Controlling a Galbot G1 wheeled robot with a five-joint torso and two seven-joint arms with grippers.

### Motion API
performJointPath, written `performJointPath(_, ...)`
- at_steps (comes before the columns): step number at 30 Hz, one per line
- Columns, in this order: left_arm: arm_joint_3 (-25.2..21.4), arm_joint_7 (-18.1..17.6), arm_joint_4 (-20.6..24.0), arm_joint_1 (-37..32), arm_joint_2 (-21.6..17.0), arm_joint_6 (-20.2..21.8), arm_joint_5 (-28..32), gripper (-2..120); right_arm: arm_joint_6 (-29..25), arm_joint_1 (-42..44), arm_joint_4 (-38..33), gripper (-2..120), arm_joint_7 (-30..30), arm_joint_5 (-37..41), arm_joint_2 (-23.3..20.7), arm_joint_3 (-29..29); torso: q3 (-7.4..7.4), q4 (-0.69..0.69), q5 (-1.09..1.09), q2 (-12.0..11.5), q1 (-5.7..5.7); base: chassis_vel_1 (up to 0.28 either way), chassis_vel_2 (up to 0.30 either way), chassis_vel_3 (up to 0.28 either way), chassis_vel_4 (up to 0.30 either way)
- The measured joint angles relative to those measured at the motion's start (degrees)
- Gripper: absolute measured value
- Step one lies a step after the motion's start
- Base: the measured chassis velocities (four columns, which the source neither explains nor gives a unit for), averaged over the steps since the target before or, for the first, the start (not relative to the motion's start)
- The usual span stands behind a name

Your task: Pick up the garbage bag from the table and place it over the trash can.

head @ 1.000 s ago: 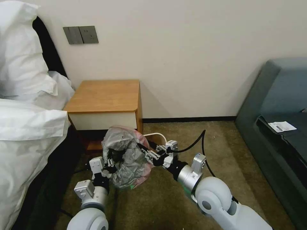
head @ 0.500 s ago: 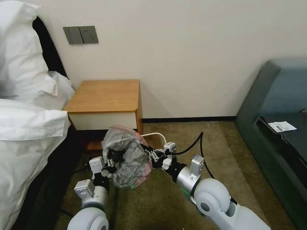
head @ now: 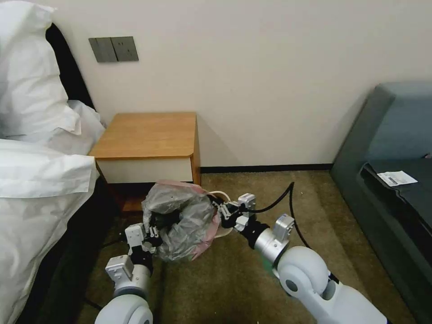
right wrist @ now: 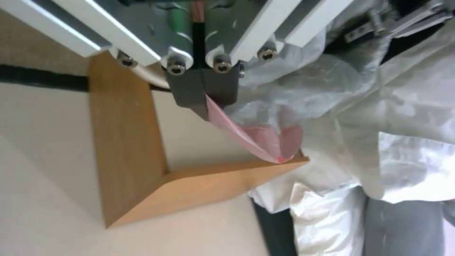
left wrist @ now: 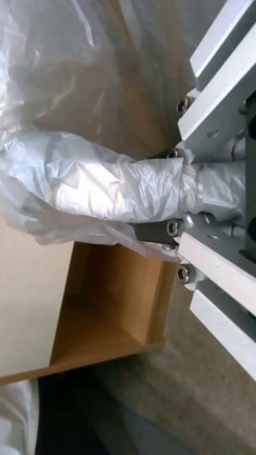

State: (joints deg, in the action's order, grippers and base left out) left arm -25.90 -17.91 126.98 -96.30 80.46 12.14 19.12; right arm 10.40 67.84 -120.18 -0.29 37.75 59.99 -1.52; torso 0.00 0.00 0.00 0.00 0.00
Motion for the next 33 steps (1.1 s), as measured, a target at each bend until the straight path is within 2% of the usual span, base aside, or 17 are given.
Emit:
performJointPath(15, -0.8, 0.4, 2.4, -1.6, -1.0, -0.6, 2.0, 4, -2.8, 0.0, 1.5, 0, -0.5, -1.7, -1.0, -2.3, 0.00, 0.00, 0.00, 0.0, 0.00, 0.000, 0.000, 0.000, 0.000)
performJointPath(26, -5.0, 1.3, 6.5, -2.7, -2.1, 1.2, 9.6, 4, -4.9, 1.2, 3.3, 0, -1.4, -2.6, -2.0, -5.1, 0.00, 0.00, 0.00, 0.0, 0.00, 0.000, 0.000, 0.000, 0.000)
performJointPath(31, -5.0, 0.7, 7.3, -2.1, -1.8, 2.1, 12.0, 4, -5.1, 1.6, 3.7, 0, -1.5, -3.2, -1.9, -4.8, 0.00, 0.00, 0.00, 0.0, 0.00, 0.000, 0.000, 0.000, 0.000)
performJointPath(33, -4.7, 0.0, 8.0, -1.7, -1.3, 3.1, 14.8, 4, -5.3, 1.7, 4.0, 0, -1.7, -3.7, -1.7, -4.4, 0.00, 0.00, 0.00, 0.0, 0.00, 0.000, 0.000, 0.000, 0.000)
